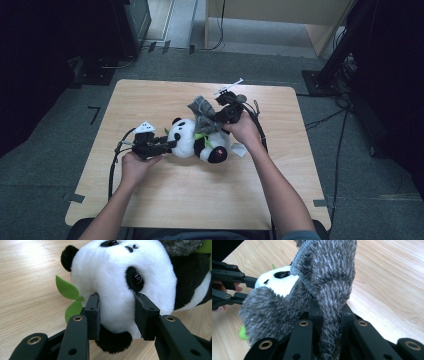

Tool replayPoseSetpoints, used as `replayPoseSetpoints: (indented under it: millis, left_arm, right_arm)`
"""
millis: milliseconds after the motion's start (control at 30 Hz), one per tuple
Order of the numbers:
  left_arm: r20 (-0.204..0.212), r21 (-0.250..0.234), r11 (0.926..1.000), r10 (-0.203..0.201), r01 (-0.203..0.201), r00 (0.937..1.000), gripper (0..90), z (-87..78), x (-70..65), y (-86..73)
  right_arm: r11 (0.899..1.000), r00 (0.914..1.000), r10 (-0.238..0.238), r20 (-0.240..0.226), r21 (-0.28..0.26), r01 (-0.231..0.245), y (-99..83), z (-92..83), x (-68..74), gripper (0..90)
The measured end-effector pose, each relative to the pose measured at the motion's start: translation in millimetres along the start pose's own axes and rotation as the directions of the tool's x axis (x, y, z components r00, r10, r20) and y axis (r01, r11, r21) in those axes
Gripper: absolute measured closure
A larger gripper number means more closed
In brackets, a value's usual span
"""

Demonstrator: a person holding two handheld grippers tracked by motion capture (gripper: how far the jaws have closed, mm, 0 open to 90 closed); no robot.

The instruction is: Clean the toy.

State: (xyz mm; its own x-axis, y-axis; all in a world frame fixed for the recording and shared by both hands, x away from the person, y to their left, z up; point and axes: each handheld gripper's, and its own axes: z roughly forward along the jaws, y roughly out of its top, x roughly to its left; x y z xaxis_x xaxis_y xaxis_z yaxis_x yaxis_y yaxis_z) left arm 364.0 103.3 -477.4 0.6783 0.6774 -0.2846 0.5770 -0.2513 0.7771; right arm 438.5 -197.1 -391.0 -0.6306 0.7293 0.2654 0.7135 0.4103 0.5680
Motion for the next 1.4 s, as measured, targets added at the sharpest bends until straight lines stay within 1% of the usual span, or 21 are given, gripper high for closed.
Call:
replayPoseSetpoints:
  millis: [67, 200, 267, 300, 367, 433, 467, 500, 533, 567, 600, 633, 733, 767, 800, 867, 967, 1067, 1133, 1267, 1400]
  left_arm:
    - [0.005, -0.003, 1.0, 0.003, -0.003, 1.0, 57.8, 0.5, 0.1, -0.3]
    - [0.018, -0.01, 0.9999, 0.006, -0.006, 0.9998, 55.5, 1.2, 0.4, -0.6]
    - [0.024, -0.016, 0.9999, -0.001, 0.001, 0.9997, 52.3, 1.8, 0.7, -0.5]
    - [0.028, -0.017, 0.9999, 0.004, -0.004, 0.9996, 49.4, 2.3, 0.5, -0.3]
    - [0.036, -0.015, 0.9996, 0.025, -0.025, 0.999, 41.3, 3.8, -0.5, 0.1]
    - [0.048, -0.014, 0.9983, 0.057, -0.056, 0.9973, 34.8, 6.7, -2.2, 0.1]
    - [0.052, -0.011, 0.9971, 0.076, -0.076, 0.9957, 28.7, 9.5, -3.1, -0.2]
    - [0.05, -0.009, 0.9954, 0.096, -0.095, 0.9942, 23.5, 12.7, -5.1, -0.8]
    - [0.043, -0.009, 0.9935, 0.113, -0.113, 0.9926, 18.1, 15.8, -7.2, -0.9]
    - [0.033, -0.01, 0.9918, 0.128, -0.128, 0.9912, 14.3, 19.1, -9.4, -1.2]
    - [0.014, -0.006, 0.9909, 0.135, -0.135, 0.9908, 11.6, 21.7, -11.6, -1.1]
    - [0.001, -0.008, 0.9913, 0.131, -0.131, 0.9914, 11.5, 22.8, -13.0, -0.6]
    - [-0.012, -0.015, 0.9926, 0.121, -0.121, 0.9926, 14.9, 23.8, -12.2, -0.8]
    - [-0.018, -0.018, 0.9923, 0.122, -0.123, 0.9923, 18.2, 23.6, -12.2, -1.1]
    - [-0.03, -0.025, 0.9907, 0.133, -0.134, 0.9907, 23.1, 23.3, -12.0, -2.0]
    - [-0.036, -0.033, 0.9911, 0.128, -0.129, 0.9911, 31.6, 22.6, -11.8, -3.0]
    - [-0.041, -0.031, 0.9917, 0.123, -0.125, 0.9915, 38.6, 21.9, -12.3, -2.5]
    - [-0.046, -0.022, 0.9912, 0.129, -0.13, 0.9905, 40.2, 20.9, -13.2, -2.3]
    - [-0.047, -0.011, 0.9908, 0.134, -0.135, 0.9898, 40.3, 19.5, -13.5, -2.2]
    - [-0.051, -0.008, 0.9899, 0.141, -0.142, 0.9886, 39.6, 18.7, -13.7, -2.4]
    - [-0.05, -0.008, 0.9903, 0.138, -0.139, 0.9892, 39.3, 18.3, -13.7, -2.3]
  right_arm:
    - [1.0, 1.0, 0.007, -0.003, -0.002, -0.007, 0.3, -1.1, -0.9, 78.5]
    - [1.0, 0.9999, -0.006, 0.012, 0.001, 0.006, 2.1, 1.0, 2.0, 78.7]
    - [1.0, 0.9997, -0.013, 0.02, 0.001, 0.013, 2.3, 4.5, 3.6, 79.0]
    - [1.0, 0.9995, -0.017, 0.026, 0.0, 0.017, 2.4, 6.2, 4.0, 79.1]
    - [1.0, 0.9992, -0.019, 0.035, -0.002, 0.019, 2.6, 8.7, 4.9, 79.3]
    - [1.0, 0.999, -0.022, 0.038, -0.004, 0.022, 2.7, 9.6, 5.0, 79.4]
    - [1.0, 0.9991, -0.022, 0.037, -0.004, 0.022, 2.5, 10.1, 5.1, 79.5]
    - [1.0, 0.9991, -0.019, 0.038, -0.005, 0.02, 2.2, 10.5, 5.2, 79.6]
    - [1.0, 0.999, -0.027, 0.037, -0.011, 0.028, 2.0, 11.6, 4.4, 79.6]
    - [1.0, 0.9989, -0.028, 0.038, -0.013, 0.028, 1.8, 12.3, 4.5, 79.6]
    - [0.999, 0.9988, -0.028, 0.041, -0.017, 0.028, 1.6, 13.0, 4.3, 79.7]
    - [1.0, 0.999, -0.017, 0.04, -0.015, 0.017, 1.4, 13.2, 4.7, 79.8]
    - [1.0, 0.9989, -0.013, 0.045, -0.019, 0.014, 0.8, 13.7, 4.0, 79.8]
    - [1.0, 0.999, -0.017, 0.041, -0.023, 0.018, 0.5, 13.8, 3.2, 79.8]
    - [1.0, 0.999, -0.017, 0.041, -0.026, 0.018, 0.5, 13.8, 2.3, 79.7]
    - [1.0, 0.9991, -0.013, 0.04, -0.025, 0.014, 0.6, 11.9, 0.4, 79.6]
    - [1.0, 0.9993, -0.007, 0.036, -0.028, 0.008, 0.0, 6.9, -3.8, 79.3]
    - [0.999, 0.9991, 0.016, 0.039, -0.04, -0.014, 1.4, -1.4, -8.1, 79.3]
    - [0.998, 0.9988, 0.029, 0.039, -0.063, -0.027, 3.1, -9.7, -10.5, 79.3]
    - [0.992, 0.9988, 0.025, 0.042, -0.124, -0.019, 6.0, -33.8, -9.2, 79.2]
    - [0.988, 0.9988, 0.027, 0.04, -0.152, -0.02, 4.2, -53.4, -9.9, 79.2]
